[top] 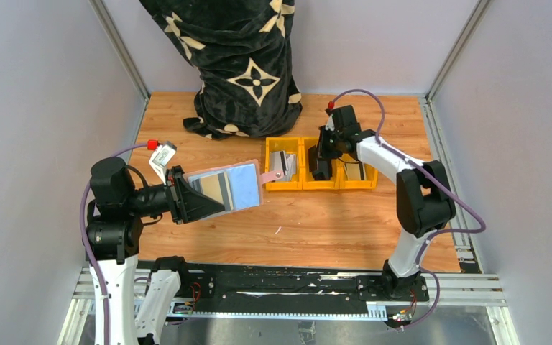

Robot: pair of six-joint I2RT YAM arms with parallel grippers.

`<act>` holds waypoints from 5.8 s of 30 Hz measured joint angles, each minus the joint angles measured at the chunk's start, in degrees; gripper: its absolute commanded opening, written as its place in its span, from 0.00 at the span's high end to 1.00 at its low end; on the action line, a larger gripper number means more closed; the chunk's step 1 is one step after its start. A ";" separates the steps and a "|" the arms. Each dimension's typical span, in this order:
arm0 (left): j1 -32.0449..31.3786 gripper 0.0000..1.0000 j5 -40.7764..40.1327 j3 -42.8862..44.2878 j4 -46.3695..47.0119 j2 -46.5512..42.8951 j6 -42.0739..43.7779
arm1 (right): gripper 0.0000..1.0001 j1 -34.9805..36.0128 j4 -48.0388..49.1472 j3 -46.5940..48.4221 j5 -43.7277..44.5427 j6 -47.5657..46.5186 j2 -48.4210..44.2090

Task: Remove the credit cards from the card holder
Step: Place the credit card in the storage box, then remove the credit card from the card holder.

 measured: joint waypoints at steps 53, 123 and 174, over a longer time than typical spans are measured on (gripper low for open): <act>0.00 0.87 0.02 -0.04 -0.07 -1.95 1.29 | 0.24 33.51 49.83 -15.80 -28.15 31.69 -30.97; 0.00 0.76 -5.44 1.97 0.52 -2.69 1.03 | 1.00 37.20 39.80 -16.09 -19.61 18.73 -35.39; 0.00 0.47 0.66 2.16 2.67 -6.03 0.79 | 1.00 31.58 54.90 -20.06 -30.58 30.58 -31.76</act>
